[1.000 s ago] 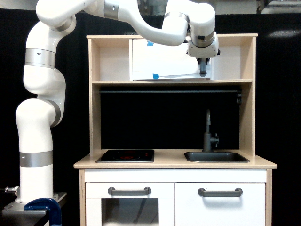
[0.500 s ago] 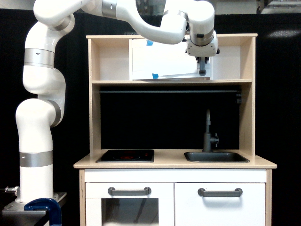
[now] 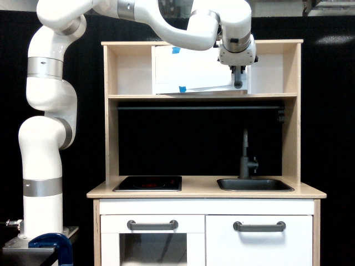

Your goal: Open the oven door

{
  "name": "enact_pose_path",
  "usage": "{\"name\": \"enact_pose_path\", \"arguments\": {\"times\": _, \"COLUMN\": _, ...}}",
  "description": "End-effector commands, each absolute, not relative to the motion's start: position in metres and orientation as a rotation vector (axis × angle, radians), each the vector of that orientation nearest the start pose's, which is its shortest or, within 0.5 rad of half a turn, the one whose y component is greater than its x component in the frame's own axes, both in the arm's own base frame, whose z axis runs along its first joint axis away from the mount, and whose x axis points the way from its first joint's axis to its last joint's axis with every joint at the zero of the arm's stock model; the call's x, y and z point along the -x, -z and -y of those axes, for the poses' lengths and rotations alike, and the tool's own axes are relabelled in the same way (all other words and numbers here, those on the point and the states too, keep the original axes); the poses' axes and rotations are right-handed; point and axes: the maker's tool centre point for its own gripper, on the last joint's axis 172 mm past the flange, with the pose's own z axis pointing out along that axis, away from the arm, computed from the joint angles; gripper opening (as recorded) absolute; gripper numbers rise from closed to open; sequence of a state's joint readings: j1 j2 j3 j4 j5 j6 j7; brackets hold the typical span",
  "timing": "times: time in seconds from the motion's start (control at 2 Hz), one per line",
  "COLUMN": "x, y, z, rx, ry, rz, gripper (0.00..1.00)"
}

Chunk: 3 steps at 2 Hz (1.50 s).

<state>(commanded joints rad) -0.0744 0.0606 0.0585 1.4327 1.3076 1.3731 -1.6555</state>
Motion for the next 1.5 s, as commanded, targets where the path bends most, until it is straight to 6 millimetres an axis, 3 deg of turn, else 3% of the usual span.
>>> {"name": "enact_pose_path", "arguments": {"times": 0.5, "x": -0.527, "y": -0.474, "z": -0.211, "rx": 1.589, "ry": 1.120, "rz": 1.259, "gripper": 0.00}}
{"name": "enact_pose_path", "arguments": {"times": 1.5, "x": -0.516, "y": -0.477, "z": -0.199, "rx": 1.589, "ry": 1.120, "rz": 1.259, "gripper": 0.00}}
